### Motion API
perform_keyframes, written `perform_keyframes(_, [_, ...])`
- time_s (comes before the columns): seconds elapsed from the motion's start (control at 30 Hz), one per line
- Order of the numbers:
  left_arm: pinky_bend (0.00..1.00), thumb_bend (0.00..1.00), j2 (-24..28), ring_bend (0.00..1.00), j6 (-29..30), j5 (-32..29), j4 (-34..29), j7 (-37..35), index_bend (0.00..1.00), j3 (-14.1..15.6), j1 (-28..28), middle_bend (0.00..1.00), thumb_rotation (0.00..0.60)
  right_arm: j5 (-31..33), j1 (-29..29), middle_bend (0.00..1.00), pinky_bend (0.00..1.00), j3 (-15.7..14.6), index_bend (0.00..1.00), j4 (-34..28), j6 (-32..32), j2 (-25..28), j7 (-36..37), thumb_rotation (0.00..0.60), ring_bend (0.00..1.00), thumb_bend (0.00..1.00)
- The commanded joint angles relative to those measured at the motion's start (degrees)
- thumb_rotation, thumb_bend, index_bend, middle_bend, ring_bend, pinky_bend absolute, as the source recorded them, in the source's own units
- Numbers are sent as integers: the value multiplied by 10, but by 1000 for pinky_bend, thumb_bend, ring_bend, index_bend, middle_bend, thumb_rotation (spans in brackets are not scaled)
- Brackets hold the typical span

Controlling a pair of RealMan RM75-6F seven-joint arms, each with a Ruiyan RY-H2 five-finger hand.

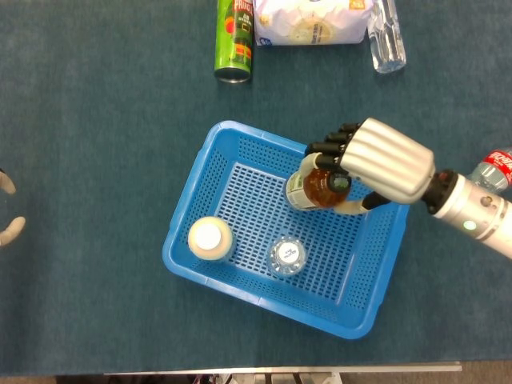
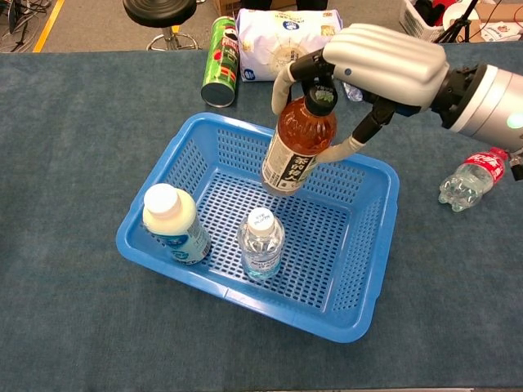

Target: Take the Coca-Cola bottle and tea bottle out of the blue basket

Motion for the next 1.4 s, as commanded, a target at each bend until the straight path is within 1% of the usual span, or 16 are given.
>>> perform_keyframes(0.03, [571, 143, 0, 385, -2, 2, -4, 5, 475, -1, -3, 377, 600, -2, -9, 653, 564, 3, 519, -19, 11, 18, -12, 600, 627, 235])
perform_keyframes(0.4, [571, 144, -2, 385, -10, 4, -19, 26, 475, -2, -14, 377, 600, -4, -46, 656, 569, 8, 524, -76, 44, 84, -62, 600, 632, 236])
perform_keyframes(0.7, [571, 143, -6, 385, -13, 0, -25, 38, 475, -2, -17, 377, 600, 12, -84, 656, 569, 8, 524, -89, 61, 123, -92, 600, 632, 235])
perform_keyframes(0.87, [571, 144, -9, 385, -15, -2, -25, 41, 475, -1, -19, 377, 600, 23, -103, 656, 569, 9, 524, -78, 68, 128, -105, 600, 632, 236])
perform_keyframes(1.13, [571, 144, -11, 385, -16, -7, -27, 46, 475, -1, -20, 377, 600, 36, -125, 658, 569, 10, 525, -50, 72, 120, -101, 600, 633, 236])
perform_keyframes(1.4, [571, 144, -13, 385, -17, -10, -23, 42, 475, 0, -19, 377, 600, 54, -142, 664, 569, 1, 533, -45, 48, 122, -119, 600, 636, 236])
